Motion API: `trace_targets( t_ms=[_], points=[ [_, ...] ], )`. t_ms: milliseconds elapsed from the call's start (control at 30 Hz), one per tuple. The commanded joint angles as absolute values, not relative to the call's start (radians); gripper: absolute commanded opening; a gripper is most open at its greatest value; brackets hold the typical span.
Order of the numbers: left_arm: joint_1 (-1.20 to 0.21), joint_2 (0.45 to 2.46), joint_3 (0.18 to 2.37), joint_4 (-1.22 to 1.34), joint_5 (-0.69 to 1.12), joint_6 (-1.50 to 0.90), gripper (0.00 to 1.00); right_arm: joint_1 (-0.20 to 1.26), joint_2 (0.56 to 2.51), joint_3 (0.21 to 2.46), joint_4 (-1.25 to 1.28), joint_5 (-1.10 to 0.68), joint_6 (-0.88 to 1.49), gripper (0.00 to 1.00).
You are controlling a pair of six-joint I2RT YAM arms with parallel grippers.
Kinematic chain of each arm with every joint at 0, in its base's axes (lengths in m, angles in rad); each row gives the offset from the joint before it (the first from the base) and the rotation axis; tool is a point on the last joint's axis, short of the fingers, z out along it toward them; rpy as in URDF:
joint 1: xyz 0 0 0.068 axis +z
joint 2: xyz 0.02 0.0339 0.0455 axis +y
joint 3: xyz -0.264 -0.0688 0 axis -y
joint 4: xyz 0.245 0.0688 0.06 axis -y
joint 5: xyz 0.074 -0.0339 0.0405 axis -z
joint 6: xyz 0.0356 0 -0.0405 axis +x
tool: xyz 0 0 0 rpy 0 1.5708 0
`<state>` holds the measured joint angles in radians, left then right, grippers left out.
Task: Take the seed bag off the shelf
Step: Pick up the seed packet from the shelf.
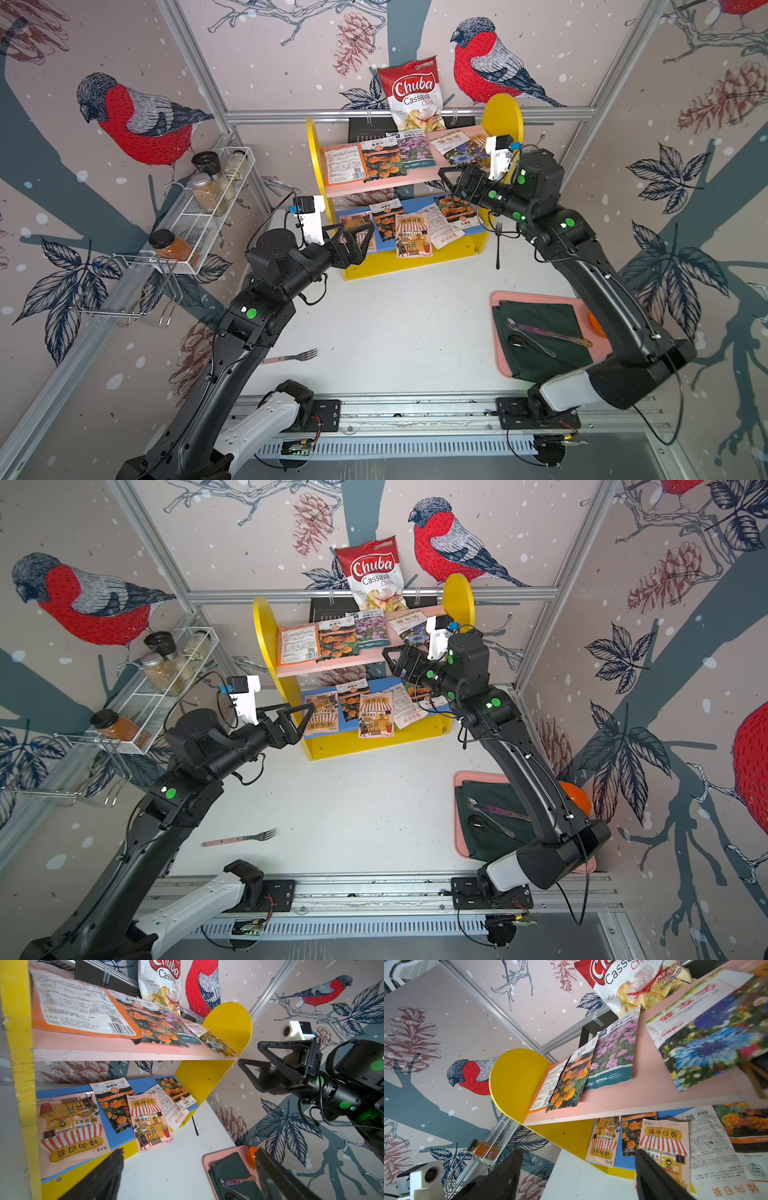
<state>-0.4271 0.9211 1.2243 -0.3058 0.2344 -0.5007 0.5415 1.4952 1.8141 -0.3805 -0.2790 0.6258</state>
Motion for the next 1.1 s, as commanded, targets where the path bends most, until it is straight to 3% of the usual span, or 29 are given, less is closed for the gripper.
trace_targets(
  t_ms=[0, 600, 1067],
  points=[
    [-0.427, 0.931, 1.249, -0.318, 0.247, -0.538, 0.98, 0.574, 1.544, 1.896, -0.460, -0.229, 0.564, 0.85],
    [-0.427, 1.122, 1.490, -0.253, 0.311, -0.607, 0.98, 0.627, 1.849, 2.319, -0.632, -0.222, 0.539, 0.79],
    [-0.427, 1.305, 1.626, -0.177, 0.259, -0.593, 0.97, 0.634, 1.973, 2.427, -0.652, -0.227, 0.558, 0.70]
  ],
)
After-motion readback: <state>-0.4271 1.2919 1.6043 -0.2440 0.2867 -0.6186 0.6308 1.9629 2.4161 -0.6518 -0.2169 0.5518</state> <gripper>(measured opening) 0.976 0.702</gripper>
